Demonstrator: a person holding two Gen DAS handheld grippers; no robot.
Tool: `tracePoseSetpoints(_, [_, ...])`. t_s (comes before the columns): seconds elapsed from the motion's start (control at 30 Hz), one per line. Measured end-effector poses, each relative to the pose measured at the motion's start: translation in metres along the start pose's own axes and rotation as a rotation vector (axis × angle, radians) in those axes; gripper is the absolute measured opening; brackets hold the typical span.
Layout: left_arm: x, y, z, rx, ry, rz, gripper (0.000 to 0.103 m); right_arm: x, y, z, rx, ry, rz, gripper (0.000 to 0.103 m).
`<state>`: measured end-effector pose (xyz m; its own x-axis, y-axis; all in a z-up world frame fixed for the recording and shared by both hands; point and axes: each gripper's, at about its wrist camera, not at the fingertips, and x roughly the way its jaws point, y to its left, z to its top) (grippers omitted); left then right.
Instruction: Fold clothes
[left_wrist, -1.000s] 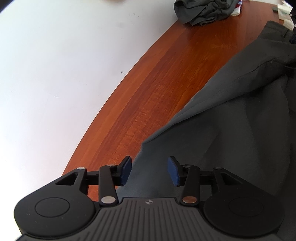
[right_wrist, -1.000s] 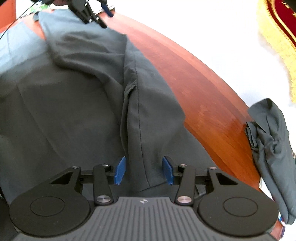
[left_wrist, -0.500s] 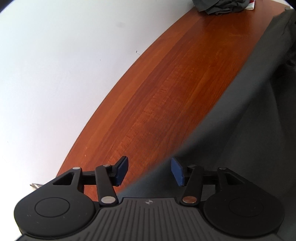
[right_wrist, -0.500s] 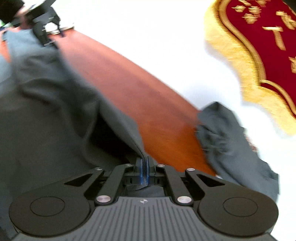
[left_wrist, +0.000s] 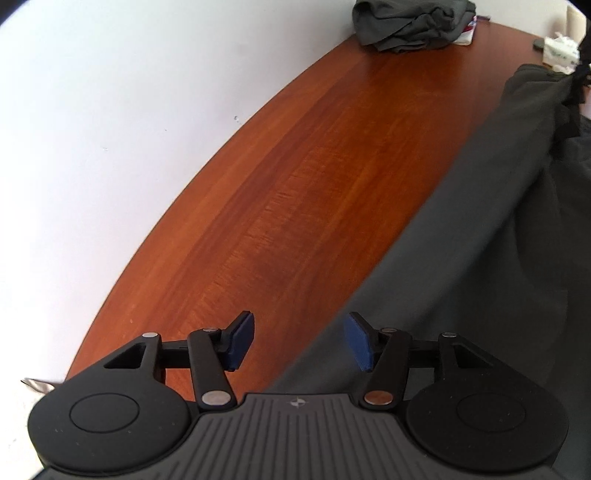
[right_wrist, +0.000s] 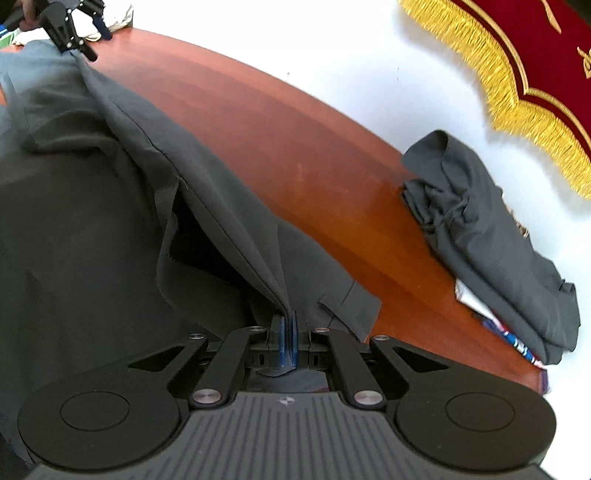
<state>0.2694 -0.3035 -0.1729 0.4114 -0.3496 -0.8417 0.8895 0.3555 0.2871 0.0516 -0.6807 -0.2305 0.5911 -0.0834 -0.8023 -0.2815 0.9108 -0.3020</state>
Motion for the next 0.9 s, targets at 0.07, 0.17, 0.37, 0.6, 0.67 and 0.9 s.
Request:
tracePoseSetpoints(0.07, [0.006, -0.012, -0.001, 0.09, 0.018, -0.016, 0.052, 0.002, 0.001, -0.001, 0.008, 0.006, 0.002, 0.004])
tracePoseSetpoints(0.17, [0.01, -0.027, -0.006, 0.17, 0.035, -0.047, 0.04, 0.004, 0.002, -0.003, 0.018, 0.011, 0.006, 0.004])
tracePoseSetpoints(0.37, [0.018, -0.039, -0.014, 0.231, 0.082, -0.086, 0.031, 0.002, 0.006, -0.006, 0.025, 0.017, 0.005, 0.004])
tracePoseSetpoints(0.6, [0.023, -0.037, -0.013, 0.241, 0.109, -0.11, 0.031, 0.001, 0.009, -0.006, 0.028, 0.024, 0.0, 0.004])
tracePoseSetpoints(0.67, [0.025, -0.036, -0.011, 0.256, 0.113, -0.124, 0.031, 0.001, 0.009, -0.006, 0.026, 0.025, 0.001, 0.004])
tracePoseSetpoints(0.9, [0.033, -0.014, 0.0, 0.219, 0.141, -0.24, 0.031, 0.004, 0.007, -0.004, 0.03, 0.028, 0.006, 0.005])
